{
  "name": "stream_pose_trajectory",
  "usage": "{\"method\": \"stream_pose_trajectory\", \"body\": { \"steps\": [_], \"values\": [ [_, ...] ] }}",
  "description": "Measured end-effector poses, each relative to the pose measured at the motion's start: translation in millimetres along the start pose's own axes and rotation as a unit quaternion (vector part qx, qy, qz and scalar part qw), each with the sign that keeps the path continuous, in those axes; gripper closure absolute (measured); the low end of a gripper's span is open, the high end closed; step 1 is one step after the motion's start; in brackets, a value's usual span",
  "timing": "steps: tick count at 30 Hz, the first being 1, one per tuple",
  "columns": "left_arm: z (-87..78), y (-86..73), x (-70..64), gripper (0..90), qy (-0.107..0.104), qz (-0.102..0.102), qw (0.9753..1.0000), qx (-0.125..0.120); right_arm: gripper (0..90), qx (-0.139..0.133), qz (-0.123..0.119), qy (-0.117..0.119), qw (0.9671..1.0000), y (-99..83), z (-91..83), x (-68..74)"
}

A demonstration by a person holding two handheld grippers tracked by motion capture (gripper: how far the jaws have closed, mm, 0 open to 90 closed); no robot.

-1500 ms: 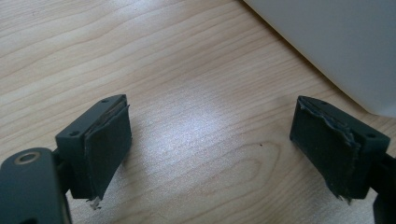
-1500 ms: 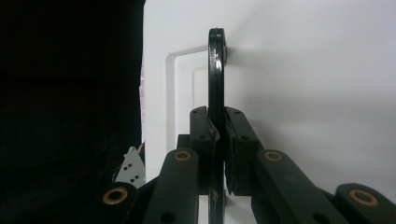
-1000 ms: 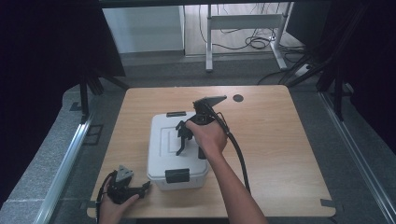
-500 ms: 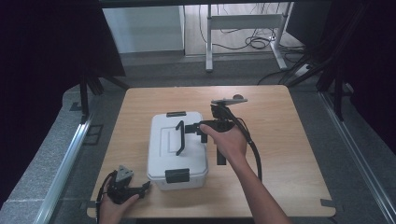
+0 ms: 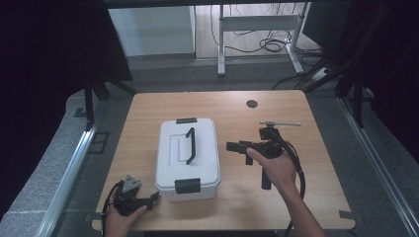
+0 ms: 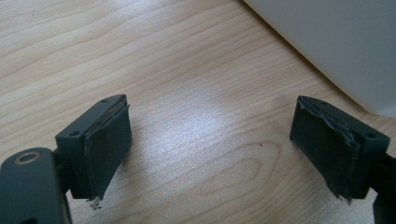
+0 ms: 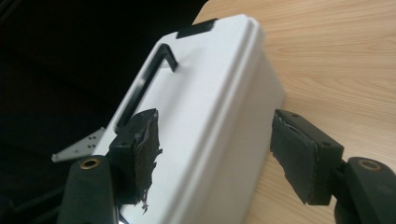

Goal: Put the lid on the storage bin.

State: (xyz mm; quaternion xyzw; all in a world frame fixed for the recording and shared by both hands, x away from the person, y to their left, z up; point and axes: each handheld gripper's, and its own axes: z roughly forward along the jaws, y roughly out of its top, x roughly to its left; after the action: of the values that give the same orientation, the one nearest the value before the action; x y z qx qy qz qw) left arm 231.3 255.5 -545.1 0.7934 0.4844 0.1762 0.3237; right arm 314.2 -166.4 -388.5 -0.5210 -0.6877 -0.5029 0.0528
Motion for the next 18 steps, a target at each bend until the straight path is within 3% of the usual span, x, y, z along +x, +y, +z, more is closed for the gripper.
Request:
{"method": "stream_pose_trajectory", "body": {
  "steps": [6,9,12,15,18],
  "values": [
    [0.1,-0.1,0.0,12.6,0.000,0.000,1.0000,0.000,31.5,-0.025,-0.005,0.003,0.9997,-24.6,-21.5,-29.5],
    [0.1,-0.1,-0.2,12.6,0.000,-0.001,1.0000,0.000,31.1,-0.025,-0.004,-0.006,0.9997,-35.1,-29.5,-40.8],
    [0.1,-0.1,-0.2,12.6,0.000,-0.001,1.0000,0.000,30.9,-0.024,0.002,-0.013,0.9996,-42.7,-34.5,-49.3],
    [0.1,0.0,-0.2,12.6,0.000,-0.001,1.0000,0.000,30.9,-0.023,0.023,-0.019,0.9993,-57.6,-40.3,-67.9],
    [0.1,-0.1,-0.2,12.6,0.000,-0.001,1.0000,0.000,30.9,-0.018,0.029,-0.023,0.9992,-60.7,-41.1,-73.3]
  ]
}}
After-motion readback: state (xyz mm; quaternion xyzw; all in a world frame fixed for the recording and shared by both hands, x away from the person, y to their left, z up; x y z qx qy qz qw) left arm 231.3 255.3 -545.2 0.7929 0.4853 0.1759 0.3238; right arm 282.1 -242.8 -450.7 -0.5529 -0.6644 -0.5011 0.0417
